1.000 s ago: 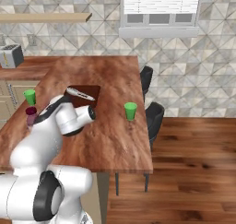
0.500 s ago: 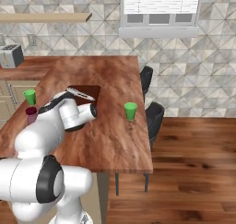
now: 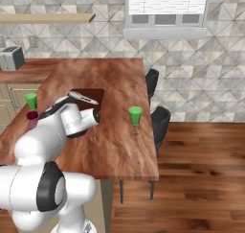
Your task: Place the drinks on the dining counter in a tight cluster.
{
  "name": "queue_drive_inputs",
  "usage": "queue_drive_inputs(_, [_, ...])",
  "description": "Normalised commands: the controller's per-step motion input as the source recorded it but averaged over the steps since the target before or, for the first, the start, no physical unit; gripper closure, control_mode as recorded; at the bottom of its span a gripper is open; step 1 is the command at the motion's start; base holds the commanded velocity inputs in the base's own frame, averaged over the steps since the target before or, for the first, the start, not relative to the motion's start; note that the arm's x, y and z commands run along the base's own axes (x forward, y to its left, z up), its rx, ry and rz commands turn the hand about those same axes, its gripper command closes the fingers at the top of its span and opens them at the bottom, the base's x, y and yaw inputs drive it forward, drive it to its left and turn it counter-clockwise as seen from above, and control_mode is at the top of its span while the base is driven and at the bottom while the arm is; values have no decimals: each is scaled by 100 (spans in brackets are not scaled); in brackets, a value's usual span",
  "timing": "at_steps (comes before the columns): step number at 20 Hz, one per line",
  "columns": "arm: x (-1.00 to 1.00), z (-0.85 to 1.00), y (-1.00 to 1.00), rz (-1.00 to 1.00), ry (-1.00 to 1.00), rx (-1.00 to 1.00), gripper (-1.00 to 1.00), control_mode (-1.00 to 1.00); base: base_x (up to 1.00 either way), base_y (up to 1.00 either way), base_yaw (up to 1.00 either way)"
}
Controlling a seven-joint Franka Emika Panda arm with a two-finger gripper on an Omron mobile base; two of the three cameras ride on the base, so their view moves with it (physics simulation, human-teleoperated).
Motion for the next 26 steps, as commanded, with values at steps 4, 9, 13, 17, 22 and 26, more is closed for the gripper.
queue_drive_inputs(4, [20, -21, 8, 0, -7, 0, 100, -100, 0, 0, 0])
queue_drive_inputs(9, [11, -4, 4, 0, 0, 0, 100, -100, 0, 0, 0])
queue_drive_inputs(13, [4, -6, 0, 0, 0, 0, 100, -100, 0, 0, 0])
queue_drive_inputs(17, [15, -24, 0, 0, 0, 0, 100, -100, 0, 0, 0])
queue_drive_inputs(22, [10, -19, 0, 0, 0, 0, 100, -100, 0, 0, 0])
queue_drive_inputs(26, [4, -18, 0, 0, 0, 0, 100, -100, 0, 0, 0])
